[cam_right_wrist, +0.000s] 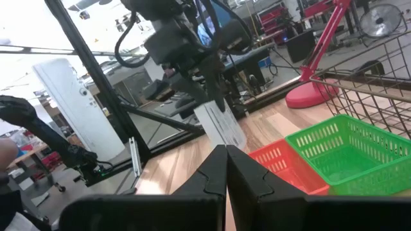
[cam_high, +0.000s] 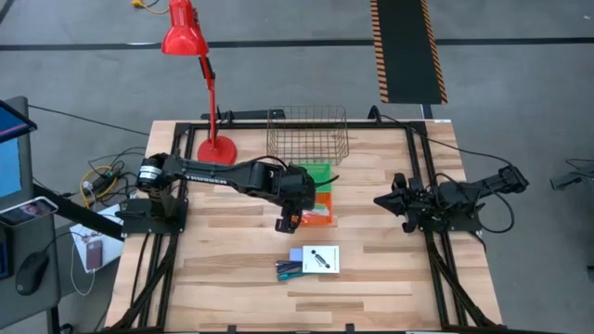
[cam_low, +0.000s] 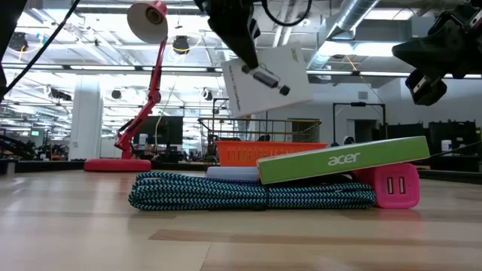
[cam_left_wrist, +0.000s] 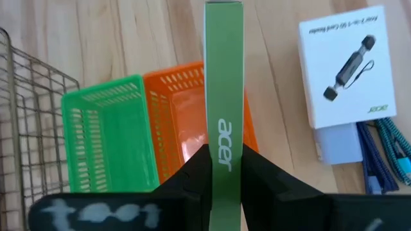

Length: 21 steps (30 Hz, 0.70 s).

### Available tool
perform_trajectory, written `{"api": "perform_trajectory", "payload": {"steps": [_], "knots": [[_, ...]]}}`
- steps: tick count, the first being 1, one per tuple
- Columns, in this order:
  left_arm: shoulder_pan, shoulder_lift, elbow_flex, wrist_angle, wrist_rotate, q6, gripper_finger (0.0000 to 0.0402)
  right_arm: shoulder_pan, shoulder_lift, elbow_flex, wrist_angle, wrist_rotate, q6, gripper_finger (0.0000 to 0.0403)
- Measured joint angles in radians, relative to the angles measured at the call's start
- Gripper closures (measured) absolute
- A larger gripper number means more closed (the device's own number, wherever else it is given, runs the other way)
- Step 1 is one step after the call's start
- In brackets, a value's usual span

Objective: Pick and place items into bin
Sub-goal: Put the left white card reader box into the orange basket

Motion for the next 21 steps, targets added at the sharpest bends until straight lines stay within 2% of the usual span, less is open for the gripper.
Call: {"api": "perform_trajectory", "payload": {"steps": [10,21], "knots": [[0.001,0.015,-0.004,0.042,0.028,-0.103,0.0358,0.0,0.0,0.0,0.0,0.0,0.0,0.0403],[0.001,0.081,-0.005,0.028,0.029,-0.097,0.0358,0.0,0.0,0.0,-0.003,0.0,0.0,0.0403]]}}
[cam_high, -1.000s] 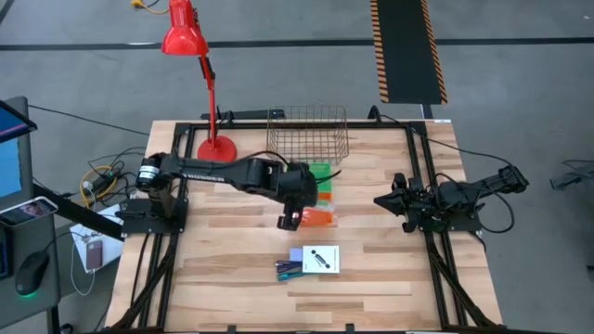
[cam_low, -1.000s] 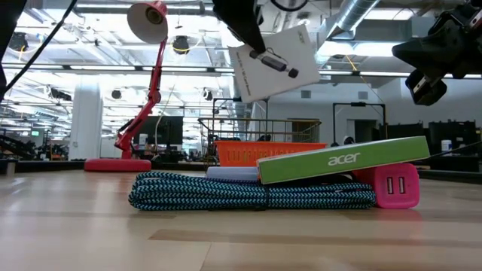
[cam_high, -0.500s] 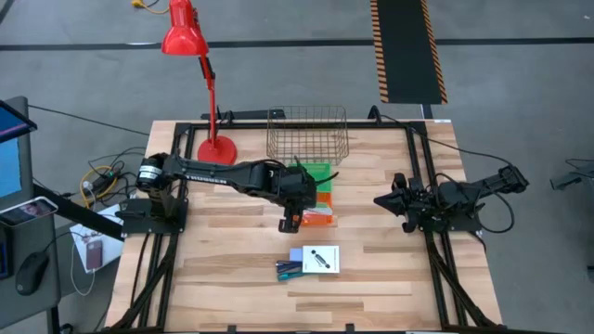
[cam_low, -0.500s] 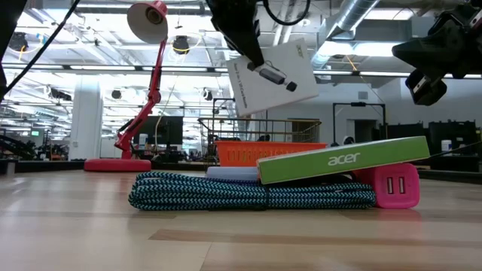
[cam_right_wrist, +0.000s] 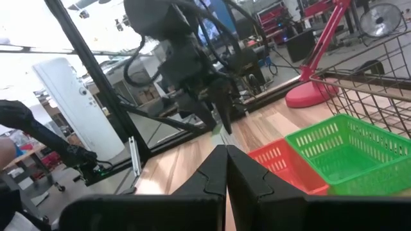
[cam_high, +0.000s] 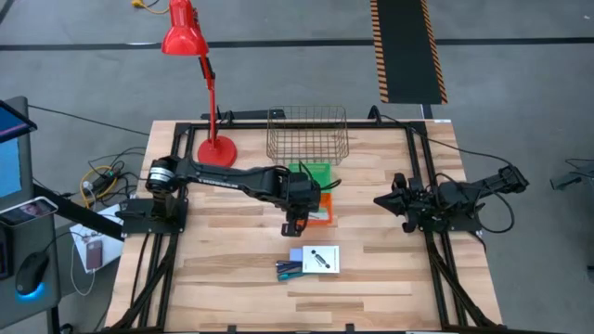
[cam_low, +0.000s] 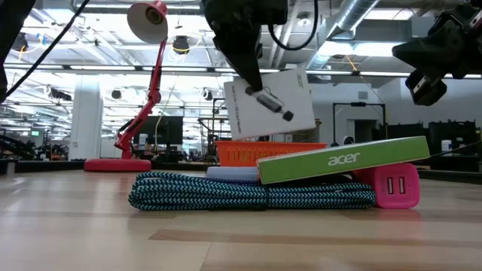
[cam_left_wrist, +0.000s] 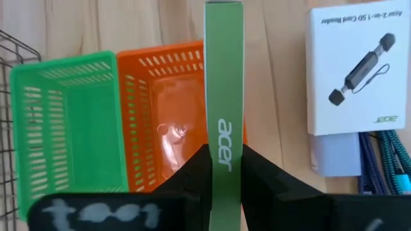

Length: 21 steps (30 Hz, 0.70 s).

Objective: Pick and place items into bin
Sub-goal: Put the left white card reader box into the orange basket

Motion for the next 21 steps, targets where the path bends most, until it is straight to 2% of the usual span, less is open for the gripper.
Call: {"api": "perform_trajectory", "payload": {"steps": [9,21], "knots": [[0.004,-0.005,0.0,0.001,-0.008,0.034,0.0355,0.0,0.001,0.0,0.002,0.0,0.0,0.0403],[0.003,-0.005,0.001,0.001,-0.009,0.026,0.03,0.0,0.001,0.0,0.002,0.0,0.0,0.0403]]}}
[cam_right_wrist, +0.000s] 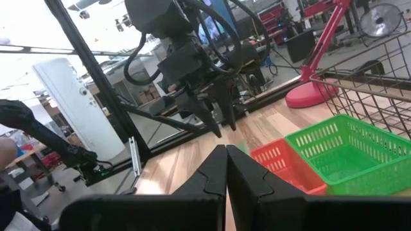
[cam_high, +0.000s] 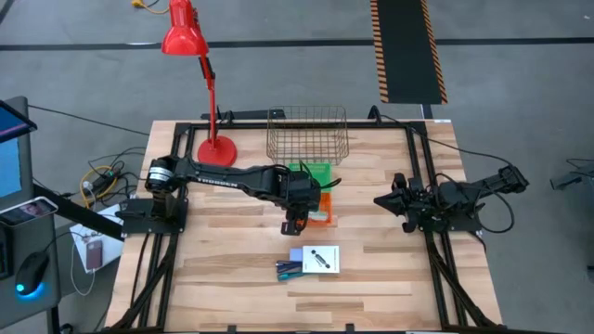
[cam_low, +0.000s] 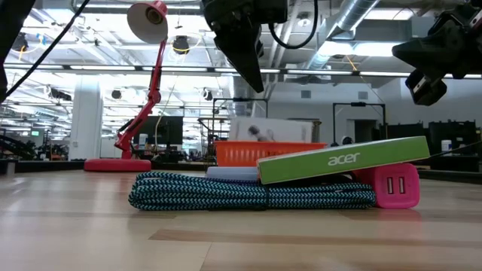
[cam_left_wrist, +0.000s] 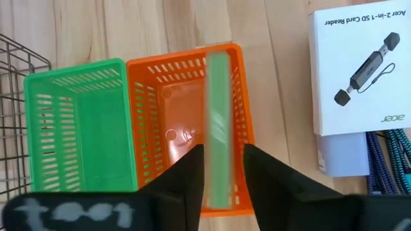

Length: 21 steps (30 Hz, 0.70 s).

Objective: Pick and place items into bin
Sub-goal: Put the left white card reader box into the orange basket, then put the white card reader box into the orange basket

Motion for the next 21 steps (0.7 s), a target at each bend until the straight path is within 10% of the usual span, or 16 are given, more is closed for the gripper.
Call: {"api": "perform_trajectory", "payload": {"steps": [21], "knots": [[0.0,0.0,0.094,-0.056,0.078,-0.035,0.0273,0.0,0.0,0.0,0.0,0.0,0.0,0.0403]]}}
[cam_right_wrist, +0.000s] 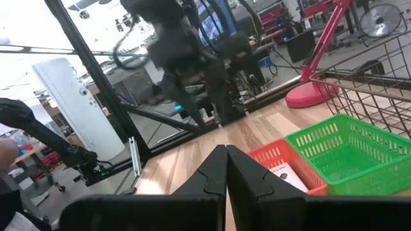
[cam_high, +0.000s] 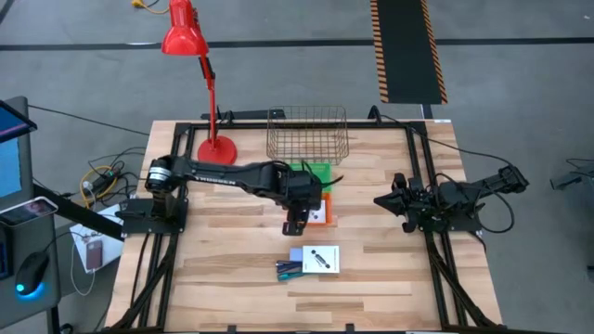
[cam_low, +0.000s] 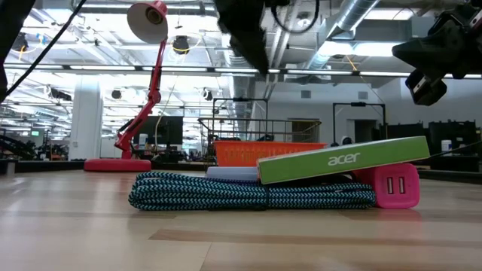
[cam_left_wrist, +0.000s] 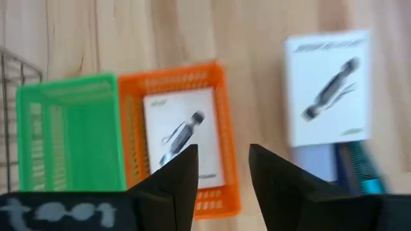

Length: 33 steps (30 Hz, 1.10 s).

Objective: Pick and place items into bin
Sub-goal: Put the white card reader box into the orange basket

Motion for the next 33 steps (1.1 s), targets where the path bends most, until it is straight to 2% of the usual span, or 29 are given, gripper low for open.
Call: {"api": "perform_trajectory", "payload": {"steps": [4,8,13,17,19,22,29,33], "knots": [[-0.001,-0.029,0.11,-0.035,0.057,-0.001,0.0274,0.0,0.0,0.0,0.0,0.0,0.0,0.0403],[-0.015,-0.103,0.17,-0.035,0.052,0.021,0.0274,0.0,0.0,0.0,0.0,0.0,0.0,0.0403],[-0.035,-0.23,0.176,-0.003,0.028,0.056,0.0274,0.0,0.0,0.0,0.0,0.0,0.0,0.0403],[-0.05,-0.336,0.12,0.014,0.018,0.093,0.0274,0.0,0.0,0.0,0.0,0.0,0.0,0.0403],[-0.051,-0.389,0.049,0.025,0.009,0.098,0.0274,0.0,0.0,0.0,-0.001,0.0,0.0,0.0403],[-0.05,-0.478,-0.123,0.101,0.005,0.084,0.0274,0.0,0.0,0.0,0.0,0.0,0.0,0.0403],[-0.05,-0.771,-0.647,0.442,-0.033,-0.041,0.0274,0.0,0.0,0.0,0.0,0.0,0.0,0.0403],[-0.056,-0.973,-0.896,0.621,-0.037,-0.142,0.0274,0.0,0.0,0.0,0.0,0.0,0.0,0.0403]]}}
